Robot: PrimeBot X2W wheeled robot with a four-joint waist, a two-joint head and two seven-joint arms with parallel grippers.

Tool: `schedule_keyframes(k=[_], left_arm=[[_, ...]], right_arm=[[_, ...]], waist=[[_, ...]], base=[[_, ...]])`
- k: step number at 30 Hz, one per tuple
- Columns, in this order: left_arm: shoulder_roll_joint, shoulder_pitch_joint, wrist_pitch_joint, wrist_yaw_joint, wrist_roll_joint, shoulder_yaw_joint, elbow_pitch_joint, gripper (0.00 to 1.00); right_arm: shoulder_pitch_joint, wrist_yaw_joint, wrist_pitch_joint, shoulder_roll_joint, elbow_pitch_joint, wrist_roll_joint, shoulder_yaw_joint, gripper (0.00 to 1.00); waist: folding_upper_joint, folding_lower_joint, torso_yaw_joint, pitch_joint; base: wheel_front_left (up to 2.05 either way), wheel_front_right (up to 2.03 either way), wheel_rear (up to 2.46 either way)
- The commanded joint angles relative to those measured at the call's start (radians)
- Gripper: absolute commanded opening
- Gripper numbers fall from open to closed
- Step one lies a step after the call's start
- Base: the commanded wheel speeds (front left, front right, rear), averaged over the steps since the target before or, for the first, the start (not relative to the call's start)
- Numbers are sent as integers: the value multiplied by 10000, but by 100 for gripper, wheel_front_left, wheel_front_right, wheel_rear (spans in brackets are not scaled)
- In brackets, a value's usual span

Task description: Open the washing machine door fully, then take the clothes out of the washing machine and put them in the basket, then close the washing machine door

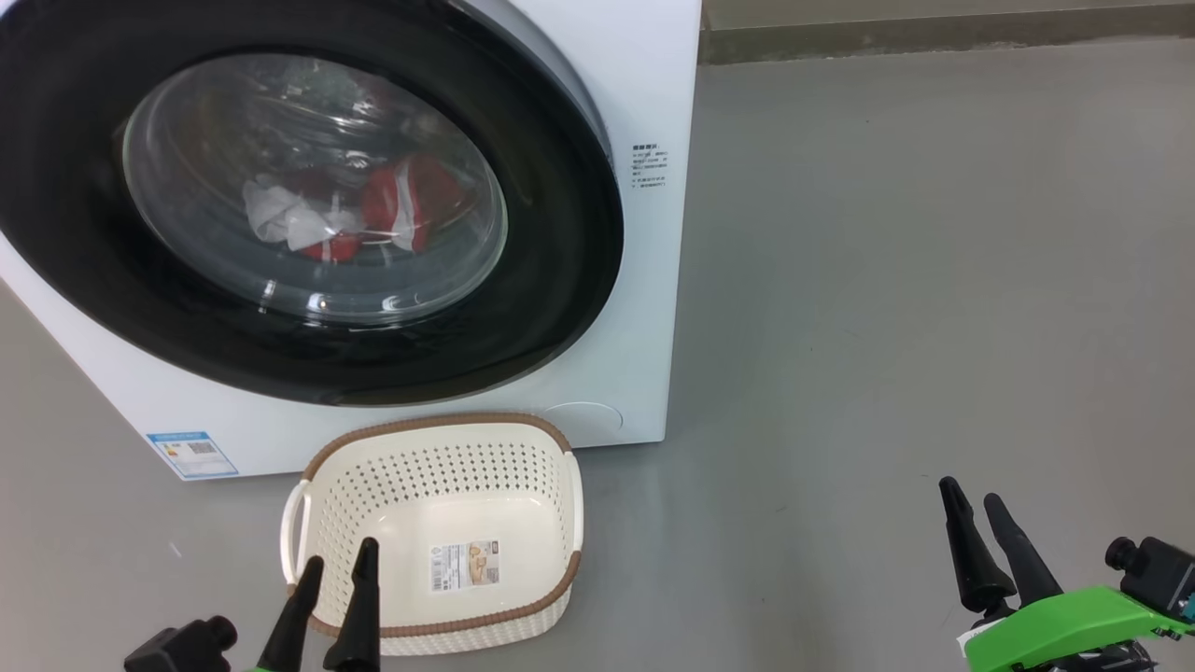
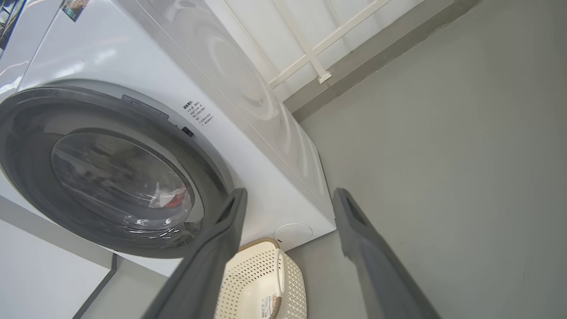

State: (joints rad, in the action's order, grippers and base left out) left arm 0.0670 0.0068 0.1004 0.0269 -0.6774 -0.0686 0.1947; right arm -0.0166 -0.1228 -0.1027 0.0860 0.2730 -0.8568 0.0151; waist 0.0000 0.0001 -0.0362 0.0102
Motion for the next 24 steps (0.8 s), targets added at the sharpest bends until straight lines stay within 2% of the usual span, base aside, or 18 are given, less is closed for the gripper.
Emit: schedule_keyframes(k=[1, 24], left_arm=[[172, -42, 167, -55, 353, 130, -329, 100], [220, 205, 841, -193, 3035, 1, -584, 100]], right_arm=[[152, -48, -141, 189, -306, 322, -184, 100], [-19, -62, -817, 405, -519, 2601, -490, 100]], waist=[[0, -1, -11, 0], [0, -1, -152, -1]], base=[[0, 0, 0], [0, 0, 0]])
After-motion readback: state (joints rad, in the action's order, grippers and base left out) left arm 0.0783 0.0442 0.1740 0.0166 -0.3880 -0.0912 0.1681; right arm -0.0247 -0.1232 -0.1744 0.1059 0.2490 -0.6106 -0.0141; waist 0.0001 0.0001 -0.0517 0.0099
